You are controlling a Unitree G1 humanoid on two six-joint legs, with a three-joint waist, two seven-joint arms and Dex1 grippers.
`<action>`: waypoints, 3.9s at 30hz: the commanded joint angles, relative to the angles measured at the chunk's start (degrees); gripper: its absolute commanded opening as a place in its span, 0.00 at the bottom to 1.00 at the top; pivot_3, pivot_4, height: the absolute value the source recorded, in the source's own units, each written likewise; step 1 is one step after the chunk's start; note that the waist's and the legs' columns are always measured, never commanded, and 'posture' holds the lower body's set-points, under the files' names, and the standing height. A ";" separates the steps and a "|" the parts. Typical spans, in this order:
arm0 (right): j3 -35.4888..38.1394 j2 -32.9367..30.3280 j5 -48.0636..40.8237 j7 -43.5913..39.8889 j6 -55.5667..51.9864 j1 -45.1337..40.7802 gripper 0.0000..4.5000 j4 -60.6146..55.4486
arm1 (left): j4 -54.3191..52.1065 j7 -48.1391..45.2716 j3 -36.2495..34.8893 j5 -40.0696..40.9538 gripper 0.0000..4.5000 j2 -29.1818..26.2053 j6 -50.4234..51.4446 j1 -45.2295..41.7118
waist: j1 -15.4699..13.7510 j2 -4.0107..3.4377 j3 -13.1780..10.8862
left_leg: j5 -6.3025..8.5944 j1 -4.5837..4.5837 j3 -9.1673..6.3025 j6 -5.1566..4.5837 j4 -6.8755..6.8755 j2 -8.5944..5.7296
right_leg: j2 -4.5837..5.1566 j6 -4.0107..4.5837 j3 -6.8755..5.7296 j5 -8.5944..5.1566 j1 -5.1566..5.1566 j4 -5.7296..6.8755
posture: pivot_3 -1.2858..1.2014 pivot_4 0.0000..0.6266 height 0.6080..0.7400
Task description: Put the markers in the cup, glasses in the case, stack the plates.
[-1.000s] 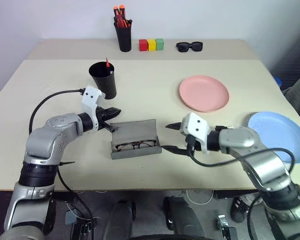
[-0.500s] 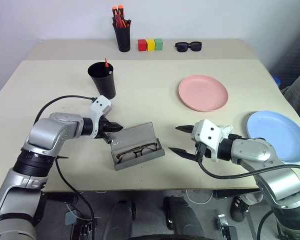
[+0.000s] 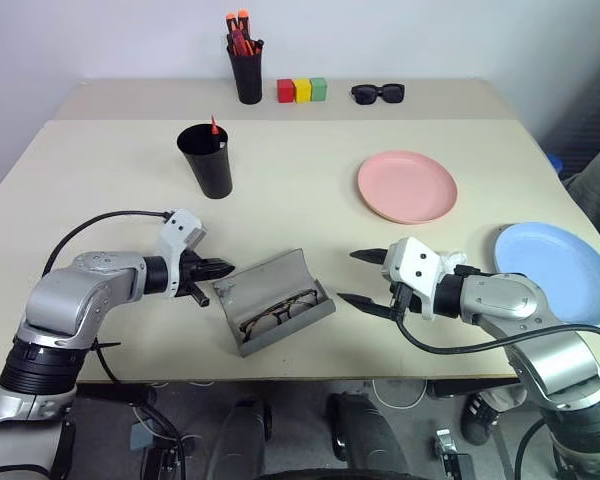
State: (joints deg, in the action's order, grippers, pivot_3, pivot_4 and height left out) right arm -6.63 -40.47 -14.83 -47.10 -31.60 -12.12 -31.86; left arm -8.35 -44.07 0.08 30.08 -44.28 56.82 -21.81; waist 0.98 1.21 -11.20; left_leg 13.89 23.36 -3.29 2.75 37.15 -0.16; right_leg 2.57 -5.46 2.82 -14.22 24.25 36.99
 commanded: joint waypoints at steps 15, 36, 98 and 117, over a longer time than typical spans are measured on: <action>-0.35 0.25 -1.32 0.12 0.19 0.46 0.78 -1.44 | -9.44 -13.81 -5.85 8.94 0.01 -3.07 -5.65 8.80 | -0.15 0.00 0.00 | 0.00 0.00 0.04 0.00 0.01 0.02 | 0.07 0.06 0.01 -0.02 0.00 -0.02 | 0.52 0.24 1.00; 2.66 0.46 -2.34 1.39 -0.23 -2.11 0.78 4.29 | -19.17 -15.33 2.00 4.83 0.01 -5.41 -13.23 15.06 | -0.13 -0.01 0.02 | 0.00 -0.02 0.11 0.00 0.01 0.03 | 0.05 0.08 0.05 -0.04 -0.01 -0.03 | 0.52 0.24 1.00; 34.27 -12.21 20.04 0.03 4.81 24.14 0.99 5.89 | -10.84 -17.12 12.18 2.13 0.00 15.82 -31.56 2.45 | -0.13 -0.13 0.02 | 0.01 -0.86 0.29 -0.01 0.01 -0.01 | 0.04 -0.07 0.22 -0.25 -0.88 -0.16 | 0.52 0.24 1.00; 13.61 0.59 23.41 17.27 5.64 15.77 0.70 9.59 | -14.06 -11.98 12.26 4.00 0.00 18.29 -28.92 3.94 | -0.28 -0.14 0.02 | 0.04 -0.79 0.21 -0.06 -0.09 -0.02 | 0.08 0.06 0.18 -0.15 -0.99 -0.50 | 0.52 0.24 1.00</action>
State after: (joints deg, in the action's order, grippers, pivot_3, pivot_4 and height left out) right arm 6.47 -40.37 7.59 -31.93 -26.98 4.09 -21.69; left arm -20.10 -56.24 12.49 33.16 -26.28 27.95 -17.88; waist 0.70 1.08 -11.18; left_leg 13.93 22.57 -3.08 2.69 37.06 -0.18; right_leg 2.65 -5.41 2.99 -14.37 23.26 36.49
